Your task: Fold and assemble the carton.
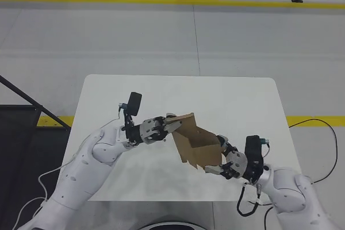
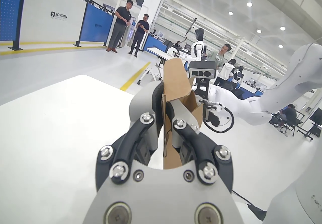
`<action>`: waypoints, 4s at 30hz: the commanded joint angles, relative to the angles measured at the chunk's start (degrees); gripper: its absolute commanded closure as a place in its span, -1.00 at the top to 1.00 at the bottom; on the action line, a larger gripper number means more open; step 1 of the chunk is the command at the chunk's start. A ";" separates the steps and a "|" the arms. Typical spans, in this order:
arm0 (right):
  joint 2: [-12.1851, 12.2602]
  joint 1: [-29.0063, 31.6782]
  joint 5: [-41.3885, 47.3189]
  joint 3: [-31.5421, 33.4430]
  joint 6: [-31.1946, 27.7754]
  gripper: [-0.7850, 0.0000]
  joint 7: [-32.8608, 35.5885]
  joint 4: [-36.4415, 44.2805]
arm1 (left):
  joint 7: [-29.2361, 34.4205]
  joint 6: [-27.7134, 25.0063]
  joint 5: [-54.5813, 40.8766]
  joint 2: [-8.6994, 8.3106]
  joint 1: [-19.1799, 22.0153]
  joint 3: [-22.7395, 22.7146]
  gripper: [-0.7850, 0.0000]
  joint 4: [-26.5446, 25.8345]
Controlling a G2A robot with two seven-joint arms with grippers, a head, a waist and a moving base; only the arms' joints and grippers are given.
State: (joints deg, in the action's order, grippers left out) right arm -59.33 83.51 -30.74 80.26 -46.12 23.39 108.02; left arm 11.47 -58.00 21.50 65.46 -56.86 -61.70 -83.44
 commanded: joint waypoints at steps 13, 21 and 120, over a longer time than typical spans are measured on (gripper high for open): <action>-0.21 1.14 -8.81 -2.86 2.49 1.00 -2.86 3.89 | -3.18 0.00 1.49 0.62 0.98 1.60 -1.00 0.95; -0.38 3.25 -15.89 -4.13 4.51 1.00 -6.60 6.70 | -4.07 0.00 1.92 0.86 1.35 2.38 -1.00 1.15; 0.72 -4.25 4.62 -8.81 0.10 1.00 2.63 0.92 | -8.26 0.00 -7.06 -1.66 5.16 11.23 -1.00 0.85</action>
State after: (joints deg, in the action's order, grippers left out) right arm -58.60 79.28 -25.96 71.62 -46.12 26.05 108.82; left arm 3.42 -58.00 14.34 63.82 -51.78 -50.61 -82.60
